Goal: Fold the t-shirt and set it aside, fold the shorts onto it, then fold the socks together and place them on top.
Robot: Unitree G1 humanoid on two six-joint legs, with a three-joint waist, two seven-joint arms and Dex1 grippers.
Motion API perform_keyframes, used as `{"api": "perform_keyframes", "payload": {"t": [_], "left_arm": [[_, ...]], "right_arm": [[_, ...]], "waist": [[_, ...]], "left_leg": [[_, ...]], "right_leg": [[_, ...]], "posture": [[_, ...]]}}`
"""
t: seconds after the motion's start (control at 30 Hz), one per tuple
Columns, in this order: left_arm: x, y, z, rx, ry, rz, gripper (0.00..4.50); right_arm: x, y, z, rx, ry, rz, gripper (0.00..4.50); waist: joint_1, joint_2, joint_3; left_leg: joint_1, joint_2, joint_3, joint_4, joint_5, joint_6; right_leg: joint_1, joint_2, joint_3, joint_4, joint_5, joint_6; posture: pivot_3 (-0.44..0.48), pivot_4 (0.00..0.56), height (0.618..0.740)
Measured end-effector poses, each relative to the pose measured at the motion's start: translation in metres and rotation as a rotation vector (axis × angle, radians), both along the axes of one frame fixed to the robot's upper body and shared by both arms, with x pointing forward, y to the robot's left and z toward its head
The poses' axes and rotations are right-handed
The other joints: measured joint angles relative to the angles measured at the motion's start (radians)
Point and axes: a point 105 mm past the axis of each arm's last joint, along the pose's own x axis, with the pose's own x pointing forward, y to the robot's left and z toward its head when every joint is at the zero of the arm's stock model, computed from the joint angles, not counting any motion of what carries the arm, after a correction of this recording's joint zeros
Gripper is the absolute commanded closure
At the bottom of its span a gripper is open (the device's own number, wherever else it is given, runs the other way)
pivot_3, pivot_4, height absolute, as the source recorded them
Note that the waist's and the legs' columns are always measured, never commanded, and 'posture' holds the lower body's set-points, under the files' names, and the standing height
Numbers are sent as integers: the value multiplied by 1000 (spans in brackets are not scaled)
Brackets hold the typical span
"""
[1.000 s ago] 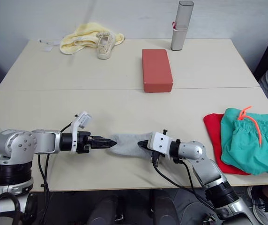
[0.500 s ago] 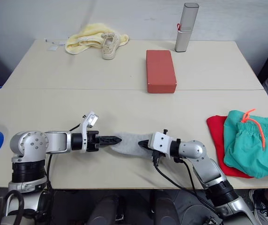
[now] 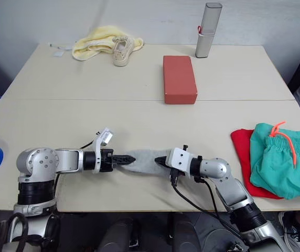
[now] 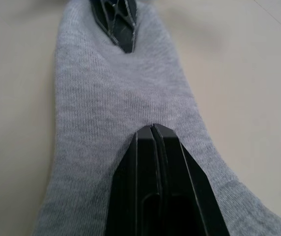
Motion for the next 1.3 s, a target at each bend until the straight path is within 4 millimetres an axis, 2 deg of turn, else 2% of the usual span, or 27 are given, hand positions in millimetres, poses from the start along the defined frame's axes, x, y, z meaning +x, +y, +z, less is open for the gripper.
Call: {"api": "perform_keyframes", "payload": {"t": [0.23, 0.6, 0.9, 1.0, 1.13, 1.3], "left_arm": [[8, -16, 26, 98, -118, -135, 4492], [-4, -67, 36, 101, -207, -374, 4492], [-5, -79, 40, 97, -264, -442, 4492], [-8, -87, 40, 77, -282, -473, 3745], [-8, -95, 43, 41, -320, -501, 2452], [-6, -95, 41, 23, -320, -514, 878]], "right_arm": [[-3, 0, -1, 8, -3, -11, 4500], [-4, 1, -1, 5, -3, -26, 4500], [-5, 1, -1, 0, -11, -33, 4500], [-5, 1, -1, 1, -12, -35, 4500], [-6, -1, 0, -5, -16, -34, 4500], [-15, -26, 9, -37, 10, -68, 4500]], "waist": [[-1, 0, 0], [0, 0, 0], [0, 0, 0], [0, 0, 0], [0, 0, 0], [4, -1, 1]], "left_leg": [[-2, 0, 0, 0, 0, -1], [-2, 0, 0, 0, 0, 0], [-2, 0, 0, 0, 1, 0], [-2, 0, 0, 0, 1, 0], [-2, 0, 0, 0, 1, 0], [-4, 0, 0, 0, 1, 1]], "right_leg": [[-2, 1, 0, 0, 0, 0], [-2, 1, 0, 0, 0, 0], [-2, 1, 0, -1, 0, 0], [-2, 1, 0, 0, 0, 0], [-2, 2, 0, -1, 0, 0], [-2, 2, 0, -1, 0, 0]], "posture": [[0, 150, 740], [0, 150, 740], [0, 150, 740], [0, 150, 740], [0, 150, 740], [0, 150, 740]]}}
